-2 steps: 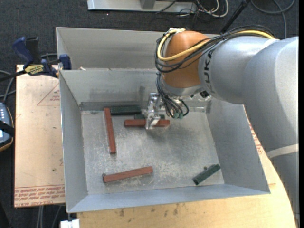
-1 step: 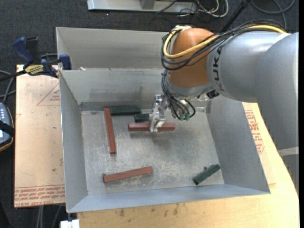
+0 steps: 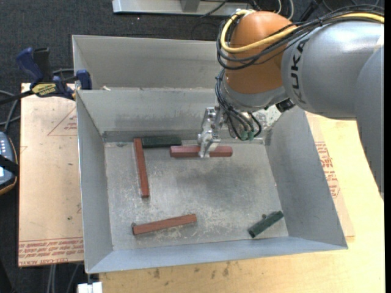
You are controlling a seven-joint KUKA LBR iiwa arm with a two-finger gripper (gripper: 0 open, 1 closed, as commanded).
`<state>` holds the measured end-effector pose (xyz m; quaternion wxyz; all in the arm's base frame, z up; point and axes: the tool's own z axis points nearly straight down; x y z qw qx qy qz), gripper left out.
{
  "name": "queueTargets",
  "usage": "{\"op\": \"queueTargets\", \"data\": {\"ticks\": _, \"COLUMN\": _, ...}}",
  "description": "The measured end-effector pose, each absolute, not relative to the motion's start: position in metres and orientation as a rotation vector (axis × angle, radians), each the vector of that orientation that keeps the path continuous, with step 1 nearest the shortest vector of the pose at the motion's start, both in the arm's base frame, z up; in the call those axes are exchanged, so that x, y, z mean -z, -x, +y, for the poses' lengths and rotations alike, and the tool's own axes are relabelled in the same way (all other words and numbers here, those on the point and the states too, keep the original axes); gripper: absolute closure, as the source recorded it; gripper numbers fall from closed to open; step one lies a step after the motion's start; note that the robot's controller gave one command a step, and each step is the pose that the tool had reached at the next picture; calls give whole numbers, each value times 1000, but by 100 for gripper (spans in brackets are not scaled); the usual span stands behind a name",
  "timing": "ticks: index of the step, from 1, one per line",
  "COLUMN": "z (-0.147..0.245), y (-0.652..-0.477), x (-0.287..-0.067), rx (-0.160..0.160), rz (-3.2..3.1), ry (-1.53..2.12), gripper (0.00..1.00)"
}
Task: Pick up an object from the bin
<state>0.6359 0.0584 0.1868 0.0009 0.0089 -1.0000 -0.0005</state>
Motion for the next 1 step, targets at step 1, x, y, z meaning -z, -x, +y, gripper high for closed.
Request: {"op": "queueTargets", "data": {"ticks": 1, "z": 59, "y": -638, "x": -241, "rx": 2, "rz": -3147, "ry": -19, "gripper": 100}}
